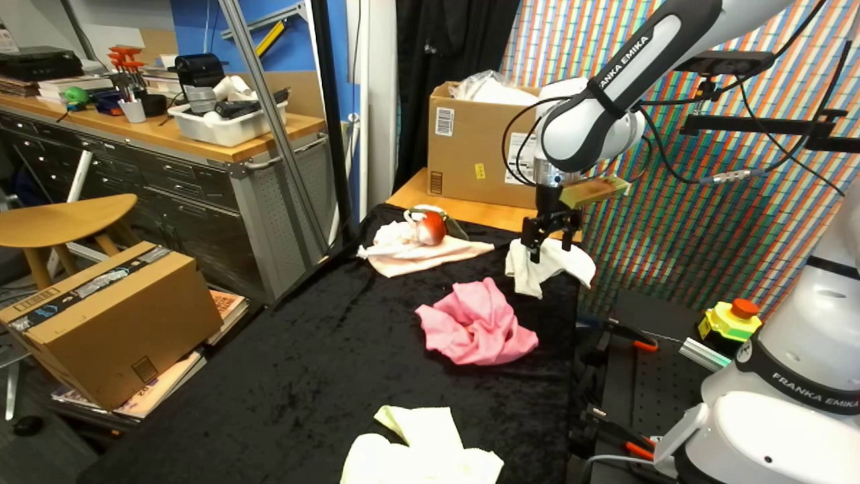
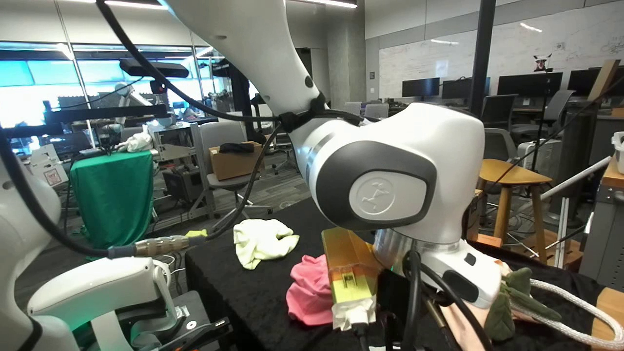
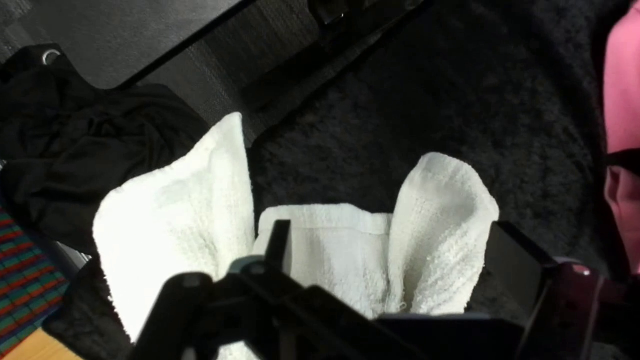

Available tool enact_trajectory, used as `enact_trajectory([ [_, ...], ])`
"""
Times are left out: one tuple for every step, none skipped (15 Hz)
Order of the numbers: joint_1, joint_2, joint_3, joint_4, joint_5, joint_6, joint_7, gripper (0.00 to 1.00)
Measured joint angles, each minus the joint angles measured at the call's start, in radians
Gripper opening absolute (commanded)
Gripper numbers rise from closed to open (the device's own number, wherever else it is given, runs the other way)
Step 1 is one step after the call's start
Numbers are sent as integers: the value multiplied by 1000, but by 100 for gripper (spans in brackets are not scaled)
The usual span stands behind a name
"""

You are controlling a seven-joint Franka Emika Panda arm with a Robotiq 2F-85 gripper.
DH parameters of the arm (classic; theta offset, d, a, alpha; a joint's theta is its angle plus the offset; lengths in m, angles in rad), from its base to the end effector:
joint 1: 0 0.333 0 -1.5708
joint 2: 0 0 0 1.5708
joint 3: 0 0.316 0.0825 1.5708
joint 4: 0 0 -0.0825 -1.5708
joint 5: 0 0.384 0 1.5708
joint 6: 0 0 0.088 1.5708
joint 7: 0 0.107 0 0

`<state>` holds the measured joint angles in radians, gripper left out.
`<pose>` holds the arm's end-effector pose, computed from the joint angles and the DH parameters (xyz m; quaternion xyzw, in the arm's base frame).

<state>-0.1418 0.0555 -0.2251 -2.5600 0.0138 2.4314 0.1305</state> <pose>0.4021 -0.1556 0.2326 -0.9637 0.2509 0.0908 0.0086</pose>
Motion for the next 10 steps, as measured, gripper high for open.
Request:
enact_trajectory([
  [-1,8,1,0,15,-2,-33,100],
  [-1,17,2,0,29,-2,-64,100],
  [-1,26,5,0,43,-2,-97,100],
  [-1,35,10,0,54,-2,-125,100],
  [-1,43,15,0,63,-2,-149,100],
  [-1,51,21,0,71,-2,-169,100],
  [-1,58,26,1,76,-2,-185,100],
  [-1,64,31,1,80,-2,-197,100],
  [-1,70,35,2,83,-1,-208,100],
  [-1,74,38,2,88,2,-217,100],
])
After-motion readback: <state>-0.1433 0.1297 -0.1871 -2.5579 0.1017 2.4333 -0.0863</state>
